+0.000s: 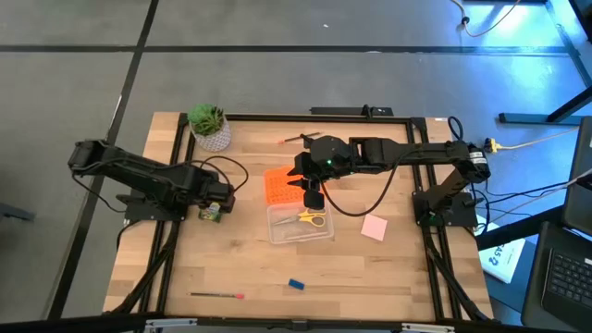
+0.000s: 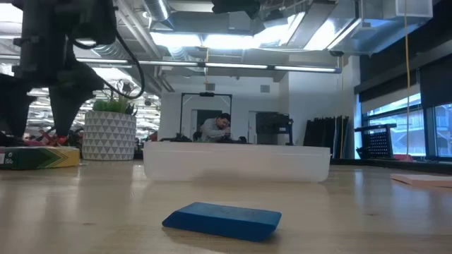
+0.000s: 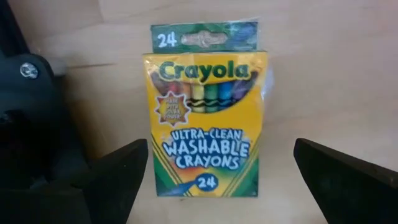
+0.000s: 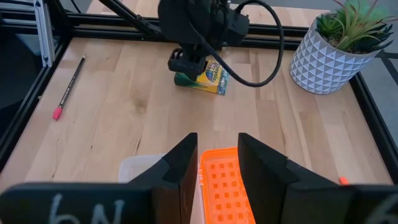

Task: Pack school essentials
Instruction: Put the crayon box into the supply box

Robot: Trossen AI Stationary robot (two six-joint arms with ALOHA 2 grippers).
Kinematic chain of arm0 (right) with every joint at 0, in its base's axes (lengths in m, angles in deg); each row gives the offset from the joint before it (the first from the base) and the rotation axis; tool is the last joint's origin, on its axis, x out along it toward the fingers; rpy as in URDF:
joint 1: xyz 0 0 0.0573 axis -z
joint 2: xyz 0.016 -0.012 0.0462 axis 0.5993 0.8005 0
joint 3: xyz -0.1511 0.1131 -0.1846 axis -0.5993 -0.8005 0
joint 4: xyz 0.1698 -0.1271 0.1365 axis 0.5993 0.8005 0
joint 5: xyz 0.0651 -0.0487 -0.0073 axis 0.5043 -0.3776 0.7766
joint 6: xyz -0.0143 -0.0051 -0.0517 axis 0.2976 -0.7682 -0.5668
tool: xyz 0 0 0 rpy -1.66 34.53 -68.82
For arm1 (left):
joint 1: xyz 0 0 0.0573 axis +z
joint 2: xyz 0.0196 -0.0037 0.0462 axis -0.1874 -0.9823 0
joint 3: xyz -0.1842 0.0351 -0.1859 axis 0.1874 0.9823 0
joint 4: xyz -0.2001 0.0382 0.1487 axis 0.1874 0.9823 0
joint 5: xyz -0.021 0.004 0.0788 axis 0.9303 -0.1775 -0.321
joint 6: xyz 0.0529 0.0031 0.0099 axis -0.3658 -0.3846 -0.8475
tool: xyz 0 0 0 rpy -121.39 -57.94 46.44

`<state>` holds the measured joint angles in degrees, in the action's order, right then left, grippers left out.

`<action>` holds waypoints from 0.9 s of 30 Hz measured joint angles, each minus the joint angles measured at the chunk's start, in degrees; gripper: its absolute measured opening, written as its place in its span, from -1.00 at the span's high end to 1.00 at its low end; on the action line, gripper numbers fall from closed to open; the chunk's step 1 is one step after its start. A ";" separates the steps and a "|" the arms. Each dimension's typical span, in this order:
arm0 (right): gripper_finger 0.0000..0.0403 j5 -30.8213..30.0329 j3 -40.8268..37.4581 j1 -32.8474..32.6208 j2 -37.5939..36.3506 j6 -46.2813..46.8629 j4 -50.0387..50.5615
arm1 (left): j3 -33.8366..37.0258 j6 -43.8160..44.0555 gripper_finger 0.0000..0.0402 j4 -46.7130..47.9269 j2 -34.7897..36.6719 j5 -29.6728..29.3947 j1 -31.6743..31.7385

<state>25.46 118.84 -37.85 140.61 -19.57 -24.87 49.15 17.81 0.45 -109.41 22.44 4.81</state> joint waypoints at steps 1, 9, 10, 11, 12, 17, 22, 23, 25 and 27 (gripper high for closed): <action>0.42 0.02 0.00 0.01 0.00 -0.04 0.02 | 0.39 0.00 -0.98 -0.31 -0.35 0.12 0.24; 0.42 0.00 0.00 0.01 0.00 -0.05 -0.14 | 1.33 0.00 -0.98 -2.57 -4.17 -0.86 1.73; 0.42 0.00 0.00 0.01 0.00 -0.03 -0.15 | 1.33 -0.02 -0.98 -2.63 -4.72 -0.88 1.95; 0.42 0.00 0.00 0.01 0.00 -0.09 -0.17 | 1.33 0.00 -0.99 -2.62 -5.26 -0.88 2.11; 0.42 0.00 0.00 0.01 0.00 -0.22 -0.16 | 1.33 0.00 -0.99 -2.63 -5.75 -0.87 2.26; 0.42 -0.02 0.00 0.01 0.00 -0.21 -0.19 | 1.33 -0.04 -0.98 -4.41 -8.45 0.40 2.95; 0.42 -0.02 0.00 0.01 0.00 -0.24 -0.20 | 1.33 -1.43 -0.98 -9.46 -11.27 2.25 3.11; 0.42 -0.02 0.00 0.00 0.00 -0.24 -0.20 | 1.33 -1.44 -0.98 -10.45 -11.67 2.31 3.09; 0.42 -0.02 0.00 -0.01 0.00 -0.24 -0.22 | 1.33 -1.53 -0.98 -12.48 -12.27 2.27 3.09; 0.42 -0.02 0.00 0.01 0.00 -0.24 -0.20 | 1.33 -1.53 -0.99 -13.82 -12.49 2.24 3.09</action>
<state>25.44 118.84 -37.84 140.61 -19.80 -25.07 50.48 16.28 -13.37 -121.90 24.68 7.90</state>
